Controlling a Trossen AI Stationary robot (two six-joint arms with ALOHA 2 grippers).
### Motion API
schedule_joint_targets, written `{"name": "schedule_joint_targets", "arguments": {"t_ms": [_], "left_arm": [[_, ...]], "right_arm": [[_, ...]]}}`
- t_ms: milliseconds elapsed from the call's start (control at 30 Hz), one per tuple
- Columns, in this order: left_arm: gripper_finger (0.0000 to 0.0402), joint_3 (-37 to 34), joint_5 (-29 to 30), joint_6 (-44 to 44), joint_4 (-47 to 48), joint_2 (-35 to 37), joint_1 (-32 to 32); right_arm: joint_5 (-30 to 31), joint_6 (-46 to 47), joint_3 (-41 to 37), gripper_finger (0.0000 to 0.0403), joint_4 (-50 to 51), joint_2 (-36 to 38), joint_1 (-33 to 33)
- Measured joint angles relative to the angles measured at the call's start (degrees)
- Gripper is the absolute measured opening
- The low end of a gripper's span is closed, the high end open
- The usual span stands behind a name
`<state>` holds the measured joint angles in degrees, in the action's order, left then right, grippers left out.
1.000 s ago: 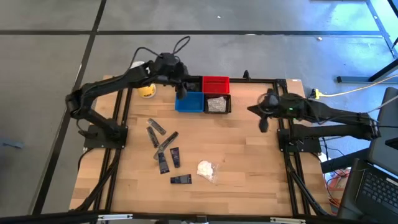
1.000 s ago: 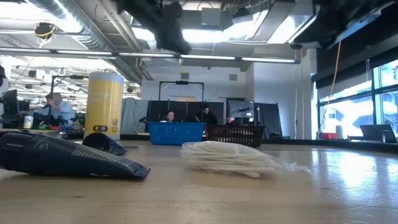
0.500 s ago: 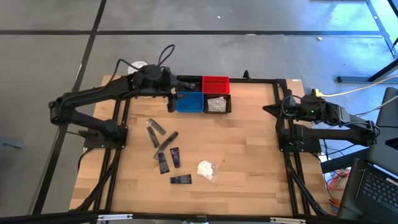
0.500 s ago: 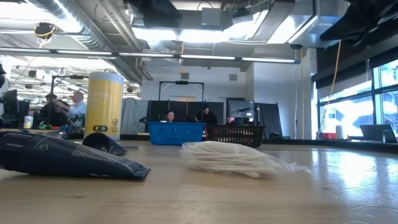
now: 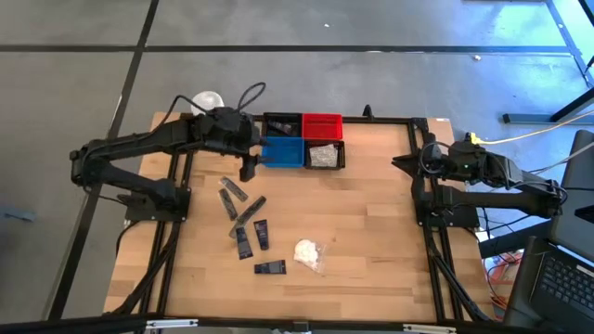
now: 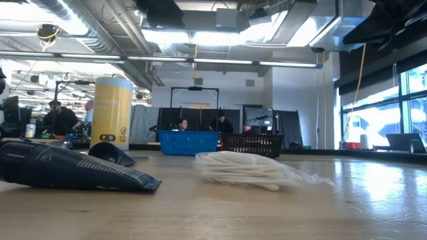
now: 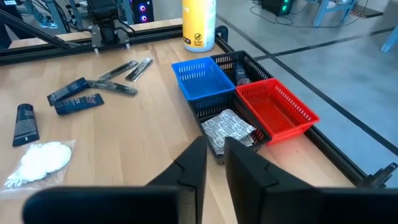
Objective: Pick & Place Travel size toiletries
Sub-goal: Put the top right shave cream into the top black bin
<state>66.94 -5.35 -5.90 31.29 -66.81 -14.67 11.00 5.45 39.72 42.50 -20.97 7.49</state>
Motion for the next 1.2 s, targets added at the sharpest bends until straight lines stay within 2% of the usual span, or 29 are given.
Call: {"name": "schedule_joint_targets", "arguments": {"t_ms": [267,567,833,1200], "left_arm": [[0.0193,0.0,1.4,-9.1,0.4,0.0,12.3],[0.0193,0.0,11.1,-11.3,3.1,-2.5,24.8],[0.0193,0.0,13.7,-15.1,7.1,-12.0,30.8],[0.0171,0.0,13.3,-17.4,8.3,-24.2,34.3]], "right_arm": [[0.1,0.0,0.0,0.0077,0.0,0.0,0.0],[0.1,0.0,0.0,0.0091,0.0,0.0,0.0],[0.1,0.0,0.0,0.0104,0.0,0.0,0.0],[0.1,0.0,0.0,0.0123,0.0,0.0,0.0]]}}
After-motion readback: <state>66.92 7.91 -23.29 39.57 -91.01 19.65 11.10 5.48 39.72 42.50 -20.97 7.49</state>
